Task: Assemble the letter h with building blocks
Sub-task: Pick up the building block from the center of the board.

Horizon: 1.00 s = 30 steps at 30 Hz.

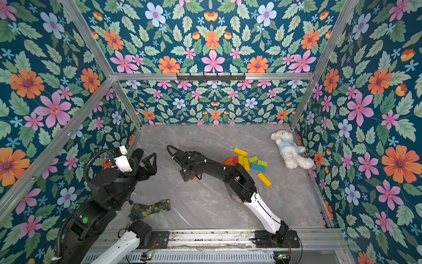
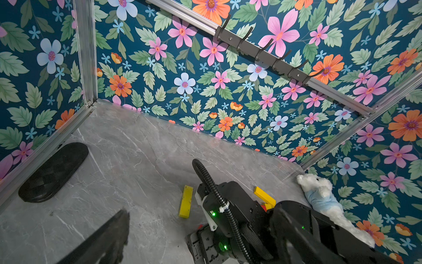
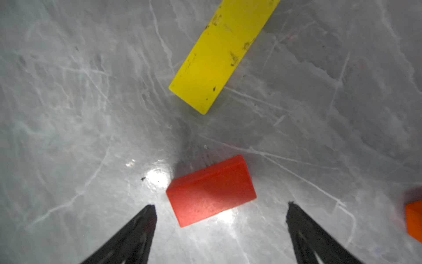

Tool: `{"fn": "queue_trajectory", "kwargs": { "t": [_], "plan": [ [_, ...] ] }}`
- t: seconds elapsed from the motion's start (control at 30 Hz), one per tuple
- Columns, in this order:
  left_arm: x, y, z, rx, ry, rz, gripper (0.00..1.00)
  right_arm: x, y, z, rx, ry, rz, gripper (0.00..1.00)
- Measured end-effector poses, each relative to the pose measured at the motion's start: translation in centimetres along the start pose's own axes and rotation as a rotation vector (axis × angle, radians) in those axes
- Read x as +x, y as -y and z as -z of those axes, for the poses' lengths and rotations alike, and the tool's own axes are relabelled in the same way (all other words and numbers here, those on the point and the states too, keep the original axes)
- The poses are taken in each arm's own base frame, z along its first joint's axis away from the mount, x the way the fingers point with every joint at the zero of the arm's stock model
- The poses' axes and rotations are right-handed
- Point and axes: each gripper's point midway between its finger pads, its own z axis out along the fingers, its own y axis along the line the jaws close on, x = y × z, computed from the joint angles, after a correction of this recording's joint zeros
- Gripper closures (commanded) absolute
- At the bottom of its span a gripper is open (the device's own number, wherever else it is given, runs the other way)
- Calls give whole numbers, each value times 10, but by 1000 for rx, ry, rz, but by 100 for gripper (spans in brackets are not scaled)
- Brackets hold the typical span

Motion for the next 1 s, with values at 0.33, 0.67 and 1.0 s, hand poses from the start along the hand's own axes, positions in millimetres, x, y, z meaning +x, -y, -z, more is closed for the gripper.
{"fn": "queue_trajectory", "kwargs": {
  "t": [0.33, 0.67, 1.0],
  "plan": [
    [0, 0, -1, -6, -2, -2, 1, 0, -5, -16, -53, -28, 152, 13],
    [-2, -2, -1, -19, 7, -1, 1, -1, -6, -22, -106, -40, 186, 29],
    [-4, -5, 5, -20, 17, -2, 1, -8, 1, -20, -51, -26, 32, 36]
  ]
}}
